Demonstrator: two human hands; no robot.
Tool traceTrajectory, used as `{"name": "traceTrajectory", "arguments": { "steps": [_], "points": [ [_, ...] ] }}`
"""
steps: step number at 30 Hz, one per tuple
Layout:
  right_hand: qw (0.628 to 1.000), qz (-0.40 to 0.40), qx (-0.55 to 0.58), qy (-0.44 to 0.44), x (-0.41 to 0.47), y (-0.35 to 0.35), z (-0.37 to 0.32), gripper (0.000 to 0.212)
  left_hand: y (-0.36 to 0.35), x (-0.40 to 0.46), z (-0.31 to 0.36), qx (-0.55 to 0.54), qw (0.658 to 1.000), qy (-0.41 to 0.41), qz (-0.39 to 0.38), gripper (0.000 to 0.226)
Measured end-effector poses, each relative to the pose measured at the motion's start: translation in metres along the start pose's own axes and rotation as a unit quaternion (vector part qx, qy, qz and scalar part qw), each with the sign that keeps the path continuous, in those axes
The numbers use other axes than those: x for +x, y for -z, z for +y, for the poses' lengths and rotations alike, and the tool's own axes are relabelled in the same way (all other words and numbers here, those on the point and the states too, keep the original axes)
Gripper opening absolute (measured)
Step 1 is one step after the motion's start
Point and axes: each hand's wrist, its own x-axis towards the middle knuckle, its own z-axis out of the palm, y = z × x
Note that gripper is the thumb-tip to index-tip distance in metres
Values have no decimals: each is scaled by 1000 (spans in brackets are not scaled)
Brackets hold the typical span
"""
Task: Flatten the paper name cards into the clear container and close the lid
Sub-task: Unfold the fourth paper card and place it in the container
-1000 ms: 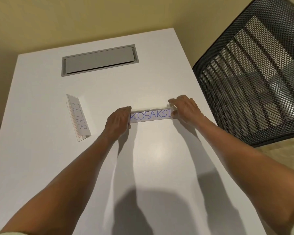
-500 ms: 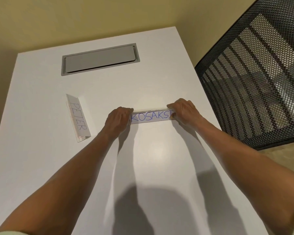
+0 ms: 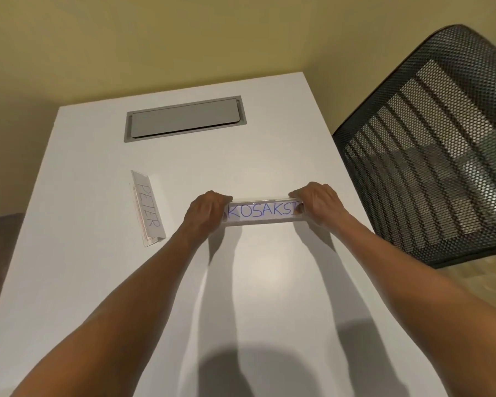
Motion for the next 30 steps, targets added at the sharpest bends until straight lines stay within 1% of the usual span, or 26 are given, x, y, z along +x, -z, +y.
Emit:
{"name": "traceTrajectory", "arguments": {
  "steps": [1,3,4,8,12,14,19,23,26,28,29,30],
  "points": [
    [1000,-7,8,-8,-2,4,-3,3,5,-3,2,-12,1000,12,-3,59],
    [1000,-11,20,-13,-9,11,-10,18,17,-13,7,-7,1000,14,-5,58],
    [1000,-9,22,-8,-12,15,-14,20,23,-18,9,1,1000,13,-6,58],
    [1000,-12,15,8,-27,34,-33,10,49,-43,16,29,1000,8,-10,57],
    [1000,-4,-1,23,-45,52,-53,6,70,-73,20,62,998,-12,8,37],
    [1000,2,-6,31,-56,61,-64,4,79,-89,21,61,998,-11,17,38],
    [999,28,0,41,-83,76,-91,10,100,-128,21,74,997,-18,27,41],
    [998,31,-15,56,-99,85,-118,16,118,-161,17,85,995,-17,40,33],
    [996,37,-31,70,-110,91,-138,13,132,-183,11,108,993,-24,48,34],
    [996,36,-37,75,-117,93,-152,7,141,-196,6,114,992,-17,42,34],
    [996,33,-40,75,-120,95,-160,7,146,-203,3,114,992,-14,41,33],
    [996,28,-43,73,-124,96,-168,12,149,-210,-1,115,992,-12,42,31]
  ]
}}
